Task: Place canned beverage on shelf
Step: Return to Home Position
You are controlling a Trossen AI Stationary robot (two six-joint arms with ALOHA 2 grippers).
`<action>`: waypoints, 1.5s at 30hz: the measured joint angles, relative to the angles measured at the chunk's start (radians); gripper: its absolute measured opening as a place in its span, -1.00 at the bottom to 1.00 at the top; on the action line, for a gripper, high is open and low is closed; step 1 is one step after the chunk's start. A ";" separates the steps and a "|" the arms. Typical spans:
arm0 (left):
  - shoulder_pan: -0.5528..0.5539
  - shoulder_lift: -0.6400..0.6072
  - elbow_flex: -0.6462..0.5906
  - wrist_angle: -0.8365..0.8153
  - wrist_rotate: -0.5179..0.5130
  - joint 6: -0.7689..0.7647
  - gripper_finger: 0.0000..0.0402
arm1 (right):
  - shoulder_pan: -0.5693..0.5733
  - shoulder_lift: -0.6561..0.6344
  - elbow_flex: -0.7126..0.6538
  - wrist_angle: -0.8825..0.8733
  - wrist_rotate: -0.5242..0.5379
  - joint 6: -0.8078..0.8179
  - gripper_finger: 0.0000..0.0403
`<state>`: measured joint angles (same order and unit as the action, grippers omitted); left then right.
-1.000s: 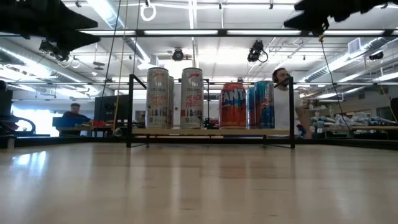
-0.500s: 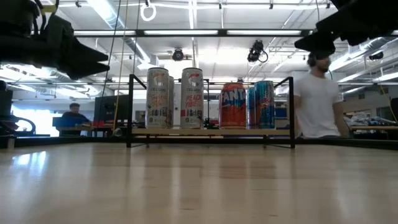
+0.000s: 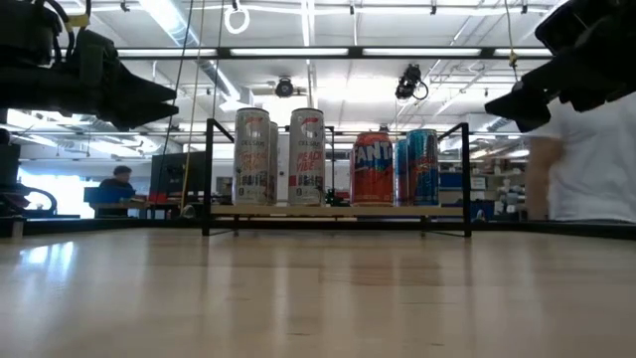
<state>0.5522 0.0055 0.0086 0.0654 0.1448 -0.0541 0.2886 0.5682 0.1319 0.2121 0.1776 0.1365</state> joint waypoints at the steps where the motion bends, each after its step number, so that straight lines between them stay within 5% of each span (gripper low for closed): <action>1: 0.000 0.000 0.000 0.000 0.000 0.007 0.54 | 0.000 0.000 -0.005 0.003 0.000 0.003 0.49; 32: 0.000 0.017 0.000 -0.030 -0.014 0.141 0.54 | -0.001 0.001 -0.126 0.052 -0.018 0.038 0.49; 45: 0.000 0.034 -0.002 0.057 -0.008 -0.144 0.54 | -0.001 0.003 -0.126 0.042 -0.018 0.132 0.49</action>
<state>0.5525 0.0391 0.0063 0.1222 0.1368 -0.1978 0.2877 0.5709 0.0063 0.2539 0.1593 0.2682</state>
